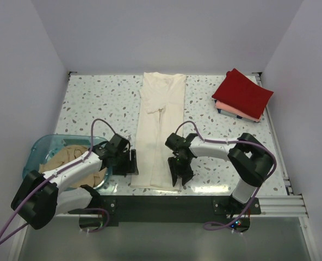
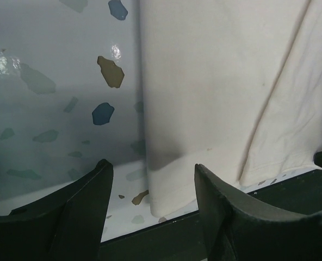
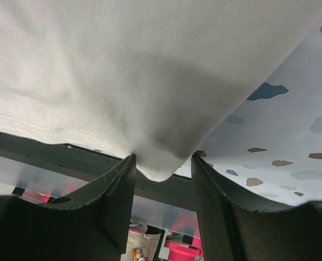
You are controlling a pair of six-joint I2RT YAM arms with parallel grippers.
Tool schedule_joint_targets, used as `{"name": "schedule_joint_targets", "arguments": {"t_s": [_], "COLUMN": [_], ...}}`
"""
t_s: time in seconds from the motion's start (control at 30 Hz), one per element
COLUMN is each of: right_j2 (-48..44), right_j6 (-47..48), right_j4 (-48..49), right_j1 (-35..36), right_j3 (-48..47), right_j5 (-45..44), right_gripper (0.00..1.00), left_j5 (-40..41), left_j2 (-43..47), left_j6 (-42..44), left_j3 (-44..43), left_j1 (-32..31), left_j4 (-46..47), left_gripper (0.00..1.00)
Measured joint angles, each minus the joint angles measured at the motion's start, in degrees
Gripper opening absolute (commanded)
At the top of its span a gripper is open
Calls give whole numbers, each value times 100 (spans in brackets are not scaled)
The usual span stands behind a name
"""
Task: Fold and stack the t-shirts
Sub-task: Fold the tshirt
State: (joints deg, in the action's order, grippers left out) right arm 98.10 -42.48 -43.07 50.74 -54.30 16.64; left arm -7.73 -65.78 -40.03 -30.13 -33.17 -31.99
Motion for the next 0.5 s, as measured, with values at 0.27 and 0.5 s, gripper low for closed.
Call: {"name": "schedule_joint_targets", "arguments": {"t_s": [0.27, 0.5], "right_j2": [-116, -310], "right_j6": [-138, -219], "right_j4": [50, 66], "right_j1": [0, 0], "right_j3": [109, 306], "right_j5": [-85, -208], "right_gripper": [49, 49], "left_j5": [-223, -595], "left_j2": [7, -190], "left_j6": [-4, -55], "left_j3": [68, 87], "left_j1": [-57, -299], "left_j4": [-186, -114], "left_gripper": [59, 49]}}
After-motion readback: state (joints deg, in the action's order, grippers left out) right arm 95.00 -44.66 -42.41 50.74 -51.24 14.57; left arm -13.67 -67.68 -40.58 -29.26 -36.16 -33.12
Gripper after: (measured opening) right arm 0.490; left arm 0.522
